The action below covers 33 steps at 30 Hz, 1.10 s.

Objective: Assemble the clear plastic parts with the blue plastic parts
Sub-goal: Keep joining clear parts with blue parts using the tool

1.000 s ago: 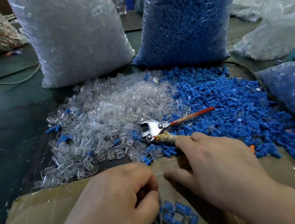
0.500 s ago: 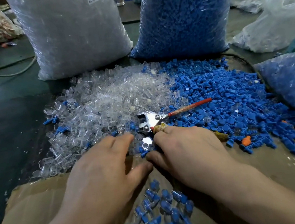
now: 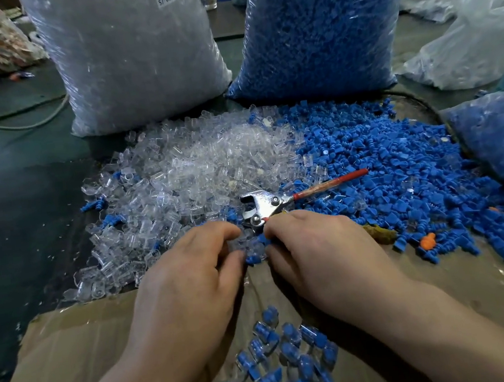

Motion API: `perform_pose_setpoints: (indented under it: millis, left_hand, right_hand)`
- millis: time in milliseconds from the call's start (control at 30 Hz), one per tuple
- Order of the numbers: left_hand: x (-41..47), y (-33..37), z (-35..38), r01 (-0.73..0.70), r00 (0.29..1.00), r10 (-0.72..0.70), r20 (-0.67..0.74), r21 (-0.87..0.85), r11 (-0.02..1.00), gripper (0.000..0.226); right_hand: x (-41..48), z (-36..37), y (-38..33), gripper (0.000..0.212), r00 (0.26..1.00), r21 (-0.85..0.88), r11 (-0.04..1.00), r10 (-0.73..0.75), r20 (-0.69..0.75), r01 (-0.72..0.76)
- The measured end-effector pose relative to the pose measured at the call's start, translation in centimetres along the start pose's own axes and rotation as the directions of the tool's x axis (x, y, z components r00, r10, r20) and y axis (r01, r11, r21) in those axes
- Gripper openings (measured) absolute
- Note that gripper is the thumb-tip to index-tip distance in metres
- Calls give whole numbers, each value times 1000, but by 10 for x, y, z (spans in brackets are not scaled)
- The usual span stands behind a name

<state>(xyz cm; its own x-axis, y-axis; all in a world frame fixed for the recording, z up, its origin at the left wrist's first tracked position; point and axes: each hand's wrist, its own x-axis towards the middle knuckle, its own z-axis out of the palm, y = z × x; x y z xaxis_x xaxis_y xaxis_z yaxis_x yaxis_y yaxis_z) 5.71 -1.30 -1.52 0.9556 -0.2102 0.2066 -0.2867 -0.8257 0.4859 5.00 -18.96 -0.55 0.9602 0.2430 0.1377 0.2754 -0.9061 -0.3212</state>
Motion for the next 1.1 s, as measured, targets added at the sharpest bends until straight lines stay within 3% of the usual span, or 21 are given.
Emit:
perform_pose_setpoints:
  millis: [300, 467, 633, 767, 867, 967, 1100]
  left_hand:
    - [-5, -1, 1, 48, 997, -61, -47, -233, 971, 23]
    - [-6, 2, -1, 50, 998, -63, -26, -346, 937, 29]
    - [-7, 8, -2, 10, 996, -43, -77, -383, 924, 34]
    - [-7, 6, -1, 24, 990, -81, -112, -439, 898, 37]
    - [-7, 6, 0, 24, 989, -83, -125, -415, 909, 39]
    - [-7, 4, 0, 42, 989, -99, -111, -428, 903, 36]
    - [-6, 7, -1, 45, 990, -104, -98, -473, 880, 28]
  right_hand:
    - [-3, -5, 1, 7, 992, 269, 961, 96, -80, -71]
    - [-9, -9, -4, 9, 989, 591, 801, 141, -38, -92]
    - [-13, -12, -10, 24, 995, 570, 821, 80, -55, -34]
    - [-15, -14, -9, 23, 986, 555, 829, 138, -93, -64]
    - [-15, -15, -5, 14, 981, 683, 719, 195, -22, -127]
    - [-15, -18, -7, 20, 979, 771, 616, 199, 50, -164]
    - [-13, -20, -7, 30, 950, 896, 337, 221, 222, -288]
